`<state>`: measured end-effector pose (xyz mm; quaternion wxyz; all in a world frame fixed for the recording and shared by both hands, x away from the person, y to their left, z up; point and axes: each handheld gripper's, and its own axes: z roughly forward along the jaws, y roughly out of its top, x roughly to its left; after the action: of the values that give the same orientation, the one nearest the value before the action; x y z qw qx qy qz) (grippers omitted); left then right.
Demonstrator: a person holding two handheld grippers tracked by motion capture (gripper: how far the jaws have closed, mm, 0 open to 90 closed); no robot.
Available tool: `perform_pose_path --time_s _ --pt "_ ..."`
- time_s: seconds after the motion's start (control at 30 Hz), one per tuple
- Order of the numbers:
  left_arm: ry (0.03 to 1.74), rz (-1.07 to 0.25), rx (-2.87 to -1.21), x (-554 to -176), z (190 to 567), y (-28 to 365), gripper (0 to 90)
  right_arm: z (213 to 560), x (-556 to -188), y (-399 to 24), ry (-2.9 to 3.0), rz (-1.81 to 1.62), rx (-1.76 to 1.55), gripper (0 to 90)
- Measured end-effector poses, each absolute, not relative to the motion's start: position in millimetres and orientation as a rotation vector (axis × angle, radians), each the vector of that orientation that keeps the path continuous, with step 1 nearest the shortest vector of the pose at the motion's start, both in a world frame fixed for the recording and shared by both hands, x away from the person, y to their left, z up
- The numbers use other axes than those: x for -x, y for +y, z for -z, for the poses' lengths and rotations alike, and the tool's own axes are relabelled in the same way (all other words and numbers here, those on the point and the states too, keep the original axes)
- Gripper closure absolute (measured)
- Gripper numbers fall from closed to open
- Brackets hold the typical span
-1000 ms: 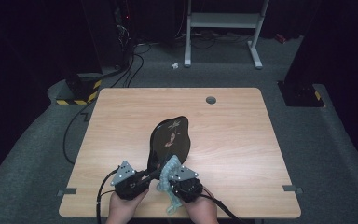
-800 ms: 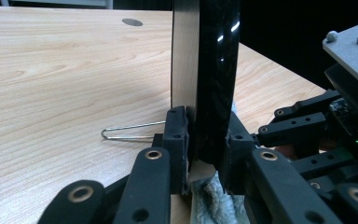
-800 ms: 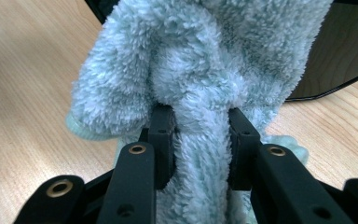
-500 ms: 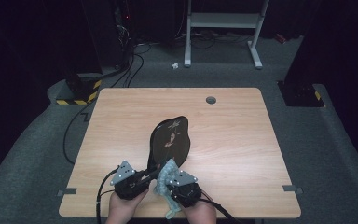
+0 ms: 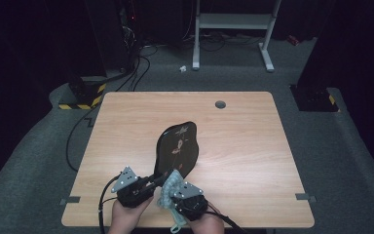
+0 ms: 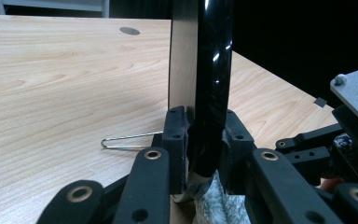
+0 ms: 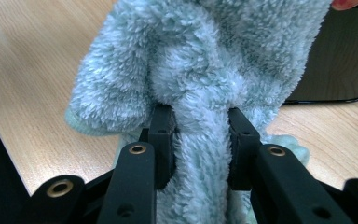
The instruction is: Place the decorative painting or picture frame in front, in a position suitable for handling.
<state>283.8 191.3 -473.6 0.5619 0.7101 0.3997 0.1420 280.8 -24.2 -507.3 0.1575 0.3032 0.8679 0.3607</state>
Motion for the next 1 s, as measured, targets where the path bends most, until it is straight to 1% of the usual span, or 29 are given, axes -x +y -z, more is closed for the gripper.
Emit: perform_pose_path --time_s 0.13,0.5,0.63,0.77,1.0 --pt "0.940 -0.338 -1.675 -284 474 191 75.6 505 -290 -29 2.464 -1.023 -0.898 68.6" --pt "0.935 -0.336 -1.678 -284 474 191 75.6 499 -343 -59 2.348 -0.974 -1.103 68.6" --pt "0.934 -0.335 -1.678 -284 474 191 75.6 499 -354 -67 2.312 -0.948 -1.149 68.6" --pt "0.933 -0.336 -1.679 -284 474 191 75.6 500 -350 -64 2.329 -0.946 -1.118 68.6" --pt "0.935 -0.341 -1.679 -284 475 191 75.8 504 -319 -44 2.411 -0.987 -1.013 68.6"
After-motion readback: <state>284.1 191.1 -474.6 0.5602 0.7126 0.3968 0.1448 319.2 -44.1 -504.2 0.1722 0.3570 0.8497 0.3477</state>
